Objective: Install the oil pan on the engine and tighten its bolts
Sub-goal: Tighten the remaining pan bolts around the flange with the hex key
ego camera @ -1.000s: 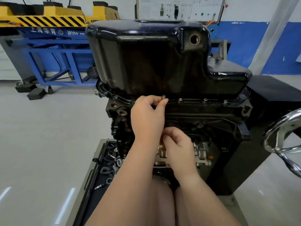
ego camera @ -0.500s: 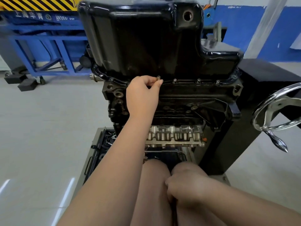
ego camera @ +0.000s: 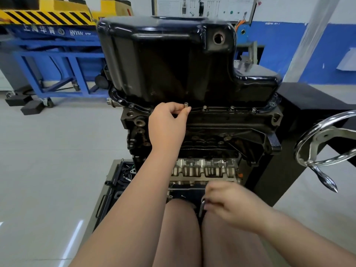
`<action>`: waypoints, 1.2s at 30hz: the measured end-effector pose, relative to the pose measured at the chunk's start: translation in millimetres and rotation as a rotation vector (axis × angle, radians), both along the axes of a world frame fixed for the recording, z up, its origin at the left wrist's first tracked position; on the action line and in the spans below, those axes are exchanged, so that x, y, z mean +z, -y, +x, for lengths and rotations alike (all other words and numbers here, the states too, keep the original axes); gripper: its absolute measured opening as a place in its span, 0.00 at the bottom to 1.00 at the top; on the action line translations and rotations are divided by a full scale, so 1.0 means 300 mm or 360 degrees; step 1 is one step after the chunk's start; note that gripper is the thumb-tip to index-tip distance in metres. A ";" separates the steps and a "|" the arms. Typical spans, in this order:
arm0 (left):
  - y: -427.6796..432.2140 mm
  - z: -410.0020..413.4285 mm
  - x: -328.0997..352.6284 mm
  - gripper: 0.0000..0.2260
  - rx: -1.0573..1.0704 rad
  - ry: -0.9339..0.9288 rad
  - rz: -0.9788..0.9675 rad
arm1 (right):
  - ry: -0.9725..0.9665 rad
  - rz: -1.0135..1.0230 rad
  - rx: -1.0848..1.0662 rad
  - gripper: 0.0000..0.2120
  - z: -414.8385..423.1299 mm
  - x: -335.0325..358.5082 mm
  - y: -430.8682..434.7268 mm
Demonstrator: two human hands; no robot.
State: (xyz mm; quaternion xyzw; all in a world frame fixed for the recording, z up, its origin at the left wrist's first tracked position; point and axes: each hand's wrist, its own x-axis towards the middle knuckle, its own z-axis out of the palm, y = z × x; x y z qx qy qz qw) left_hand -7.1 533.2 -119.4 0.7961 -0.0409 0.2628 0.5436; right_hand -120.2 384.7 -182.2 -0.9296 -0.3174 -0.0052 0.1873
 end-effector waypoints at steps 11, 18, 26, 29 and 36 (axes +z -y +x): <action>-0.004 0.006 -0.005 0.06 0.0026 0.0033 0.0037 | 0.0595 0.1796 -0.0396 0.06 0.181 0.397 -0.025; -0.004 0.010 -0.010 0.05 0.0016 0.0052 0.0028 | 0.0569 0.1554 -0.0394 0.08 0.287 0.421 -0.100; -0.006 0.014 -0.015 0.04 -0.0003 0.0112 0.0012 | 0.0634 0.1203 -0.0448 0.05 0.317 0.434 -0.098; -0.003 0.014 -0.013 0.04 0.0004 0.0130 0.0013 | 0.0662 0.1067 -0.0451 0.06 0.326 0.456 -0.110; -0.007 0.013 -0.005 0.02 -0.0022 0.0071 -0.0066 | 0.0767 0.1070 -0.0478 0.10 0.340 0.452 -0.138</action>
